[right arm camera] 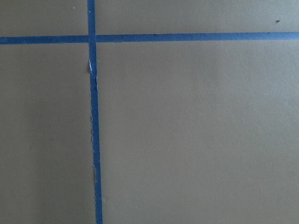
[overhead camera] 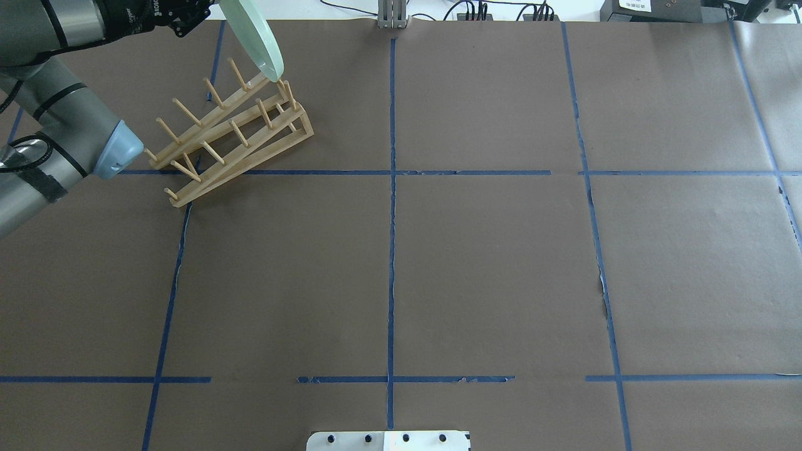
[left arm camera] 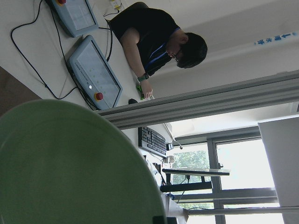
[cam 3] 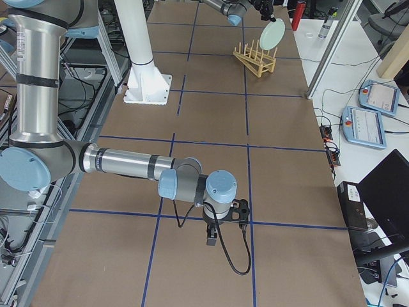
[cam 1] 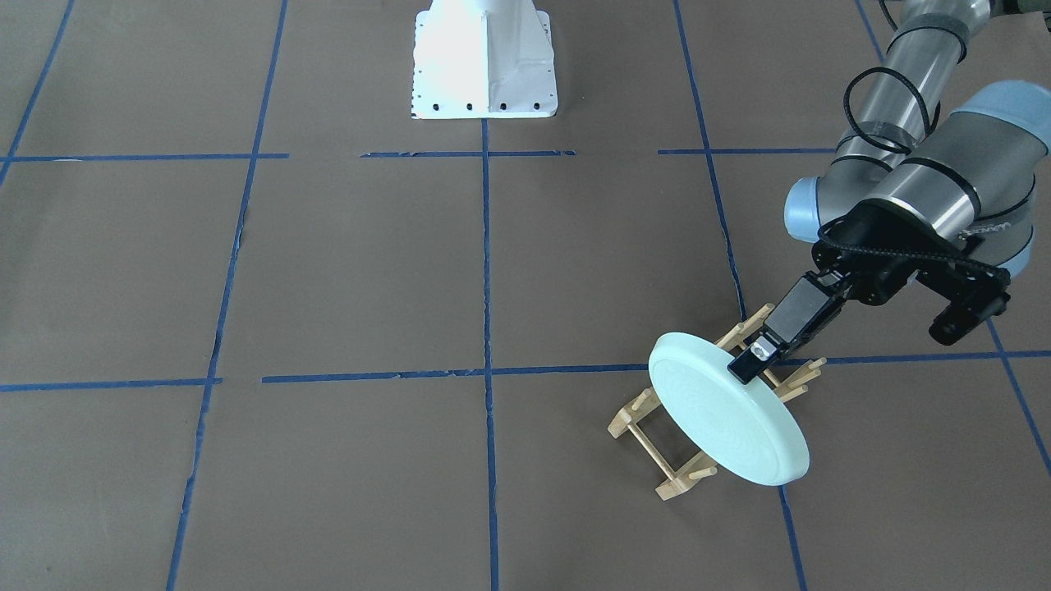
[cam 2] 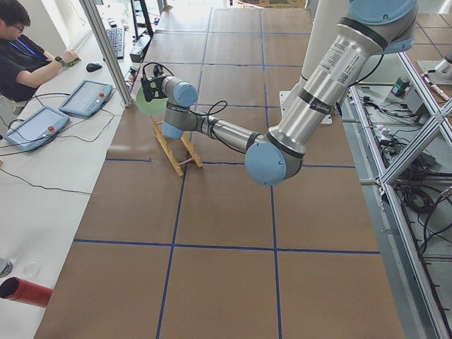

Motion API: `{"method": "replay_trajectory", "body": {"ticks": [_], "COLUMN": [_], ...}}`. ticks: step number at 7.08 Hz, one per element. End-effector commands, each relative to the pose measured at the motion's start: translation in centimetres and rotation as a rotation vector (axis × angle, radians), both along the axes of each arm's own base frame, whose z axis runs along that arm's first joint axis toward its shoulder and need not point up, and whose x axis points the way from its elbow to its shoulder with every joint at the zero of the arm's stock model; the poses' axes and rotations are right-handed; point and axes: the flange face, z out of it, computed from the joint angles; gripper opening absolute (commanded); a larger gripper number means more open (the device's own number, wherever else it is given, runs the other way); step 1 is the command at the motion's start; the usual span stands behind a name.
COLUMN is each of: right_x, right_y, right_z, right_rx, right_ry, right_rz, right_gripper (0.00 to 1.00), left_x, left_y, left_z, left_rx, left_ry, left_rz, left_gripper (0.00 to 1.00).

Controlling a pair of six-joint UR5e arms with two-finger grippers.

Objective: Place plate on rack
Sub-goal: 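Lower the upright plate with the left gripper into the rack's pegs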

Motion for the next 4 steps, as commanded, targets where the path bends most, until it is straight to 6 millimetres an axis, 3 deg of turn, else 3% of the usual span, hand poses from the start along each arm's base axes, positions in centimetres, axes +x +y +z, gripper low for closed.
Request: {"method": "replay_trajectory", "body": {"ticks": [1,4], "right_x": [0.0,0.0], "right_y": [0.0,0.0], "right_z": [0.1,0.0], "right_rx": [-0.001,0.000], "right_ry": [0.000,0.000], "right_rz": [-0.001,-0.001], "right_gripper": [1.00,1.00], "left_x": [0.9,3.5], "left_y": [0.2,0.7], "left_z": [1.5,4.3], "left_rx": [-0.018,-0.036], "left_ry": [-0.019,-0.072], "left_rz": [0.008,0.032], "left_gripper": [0.00,0.00]}}
